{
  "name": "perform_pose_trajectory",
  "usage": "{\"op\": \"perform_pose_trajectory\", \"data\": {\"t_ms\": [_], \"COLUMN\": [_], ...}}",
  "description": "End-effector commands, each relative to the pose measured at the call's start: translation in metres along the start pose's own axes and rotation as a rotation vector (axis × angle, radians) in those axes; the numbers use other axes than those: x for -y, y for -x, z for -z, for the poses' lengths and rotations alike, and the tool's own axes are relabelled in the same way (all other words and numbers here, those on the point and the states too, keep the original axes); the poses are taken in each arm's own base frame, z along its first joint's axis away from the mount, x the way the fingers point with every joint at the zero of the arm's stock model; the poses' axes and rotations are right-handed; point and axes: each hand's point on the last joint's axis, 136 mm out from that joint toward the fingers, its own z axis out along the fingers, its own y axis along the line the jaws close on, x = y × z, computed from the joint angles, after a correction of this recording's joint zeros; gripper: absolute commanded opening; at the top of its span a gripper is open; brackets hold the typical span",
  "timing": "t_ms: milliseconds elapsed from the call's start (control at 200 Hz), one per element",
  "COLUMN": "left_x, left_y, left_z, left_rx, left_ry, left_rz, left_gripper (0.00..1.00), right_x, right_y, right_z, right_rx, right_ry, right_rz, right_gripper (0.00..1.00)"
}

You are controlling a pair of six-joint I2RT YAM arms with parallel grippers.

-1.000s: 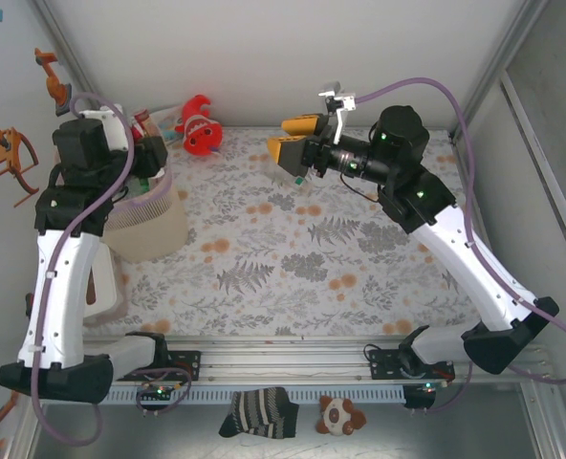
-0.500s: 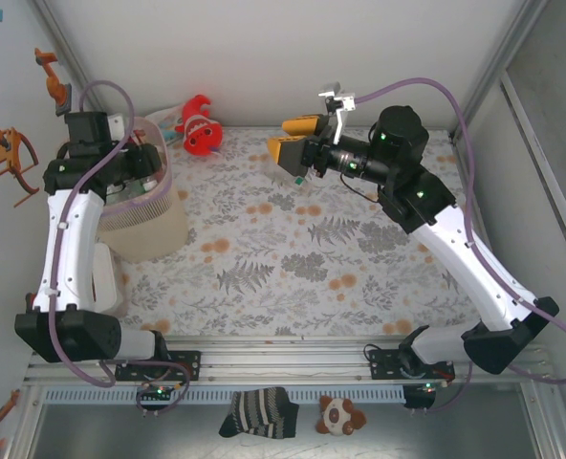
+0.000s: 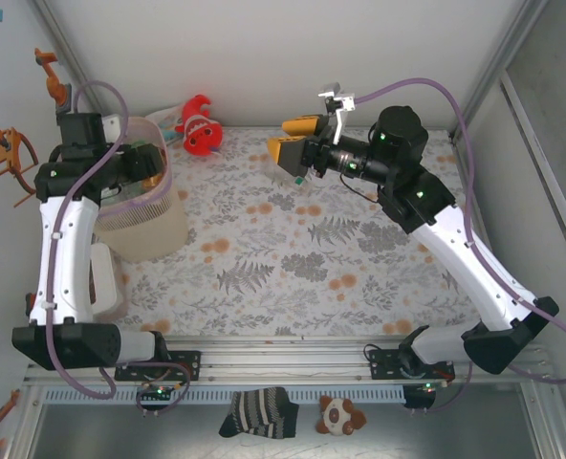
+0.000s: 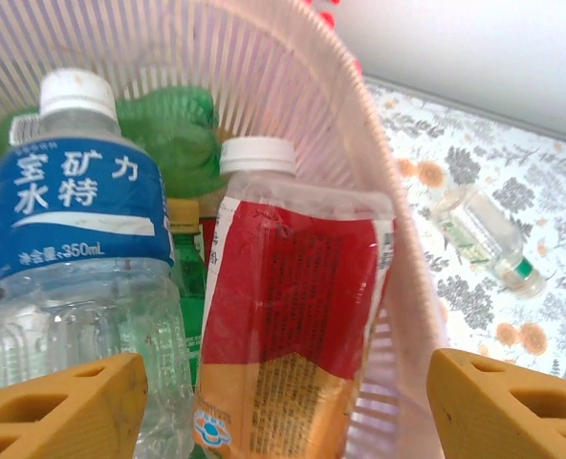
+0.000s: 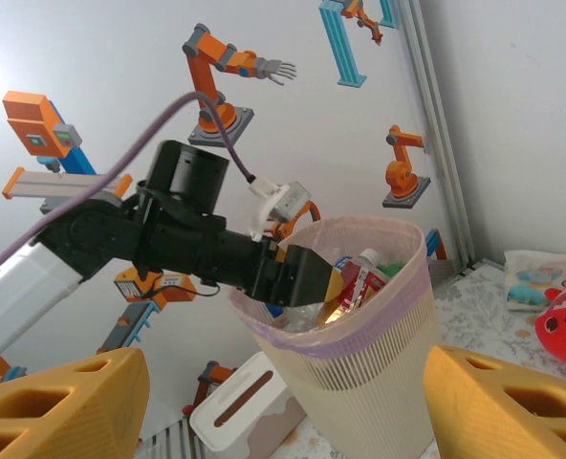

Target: Put the plastic bottles in the bin

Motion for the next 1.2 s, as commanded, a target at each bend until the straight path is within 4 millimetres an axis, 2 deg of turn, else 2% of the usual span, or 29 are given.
{"op": "perform_pose_trajectory", "data": {"t_ms": [0,150,320,496,626,821,1197], "left_x": [0.004,0.02,0.036,0.044,0.045,0.048,0.043], "left_y": [0.013,0.027,0.043,0.06,0.066,0.052,0.022], "left_z": [0.023,0.019,0.003,-0.012,-0.026,-0.042,-0.015], "left_rx": [0.062,0.089,0.099,0.119,0.116,-0.006,-0.114], "left_ry": [-0.014,-0.099,-0.184,-0.222,-0.229,-0.257,-0.228], "left_rz": [-0.028,-0.057,-0.07,-0.088,-0.117,-0.11,-0.063], "left_gripper": [0.76,0.62,0.47,0.4,0.39,0.37,0.36], "right_x": [-0.007,-0.008,-0.009,-0.011,-0.013,-0.014,-0.014], "right_y": [0.005,0.006,0.006,0.008,0.01,0.01,0.009], "right_z": [0.001,0.002,0.005,0.007,0.008,0.009,0.009], "right_rx": [0.022,0.025,0.027,0.032,0.037,0.038,0.038], "right_ry": [0.02,0.02,0.017,0.016,0.022,0.021,0.024], "right_rz": [0.027,0.027,0.028,0.025,0.02,0.016,0.01], "right_gripper": [0.75,0.75,0.74,0.74,0.73,0.73,0.74]}}
